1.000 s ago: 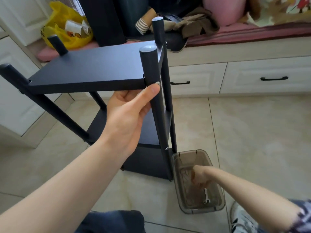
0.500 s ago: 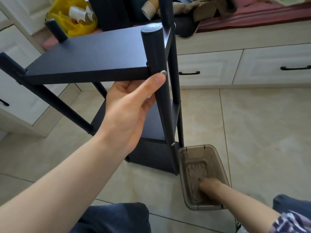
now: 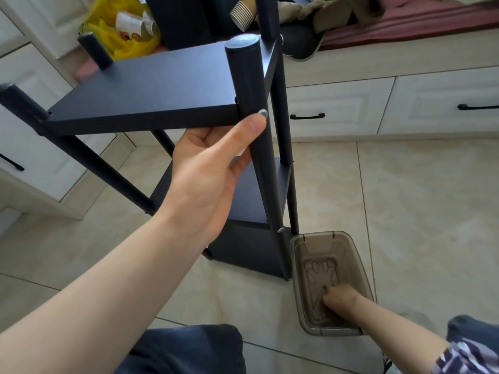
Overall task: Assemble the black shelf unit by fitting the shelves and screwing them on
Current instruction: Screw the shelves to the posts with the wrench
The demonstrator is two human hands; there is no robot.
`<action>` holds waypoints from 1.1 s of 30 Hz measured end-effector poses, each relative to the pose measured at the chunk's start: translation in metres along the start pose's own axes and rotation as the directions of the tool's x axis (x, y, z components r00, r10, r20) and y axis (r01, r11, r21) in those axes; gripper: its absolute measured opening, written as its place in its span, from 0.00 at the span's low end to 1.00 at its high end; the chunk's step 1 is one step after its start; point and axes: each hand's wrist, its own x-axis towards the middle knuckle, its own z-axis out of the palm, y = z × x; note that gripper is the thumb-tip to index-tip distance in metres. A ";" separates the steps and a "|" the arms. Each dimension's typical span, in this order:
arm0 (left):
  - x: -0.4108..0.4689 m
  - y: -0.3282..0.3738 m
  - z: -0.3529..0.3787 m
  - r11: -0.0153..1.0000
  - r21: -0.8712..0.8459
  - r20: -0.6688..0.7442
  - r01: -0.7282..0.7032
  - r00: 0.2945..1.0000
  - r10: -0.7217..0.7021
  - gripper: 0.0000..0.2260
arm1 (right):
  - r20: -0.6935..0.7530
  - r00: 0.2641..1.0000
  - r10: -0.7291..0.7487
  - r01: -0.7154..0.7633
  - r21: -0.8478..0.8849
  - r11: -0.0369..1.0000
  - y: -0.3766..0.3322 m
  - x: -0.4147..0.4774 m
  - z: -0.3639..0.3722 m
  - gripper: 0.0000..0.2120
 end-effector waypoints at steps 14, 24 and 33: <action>0.003 -0.001 -0.003 1.000 0.014 -0.013 0.004 1.000 -0.004 0.13 | -0.202 0.975 0.089 -0.037 0.245 0.969 0.027 0.002 -0.008 0.13; 0.003 -0.002 -0.003 1.000 0.006 -0.019 -0.006 1.000 0.006 0.14 | -0.420 0.814 0.401 0.079 0.764 0.640 0.023 -0.024 -0.062 0.04; -0.009 0.009 0.011 0.925 0.359 -0.271 0.123 0.962 -0.023 0.20 | -0.517 0.536 0.667 0.629 0.772 0.094 -0.007 -0.110 -0.173 0.08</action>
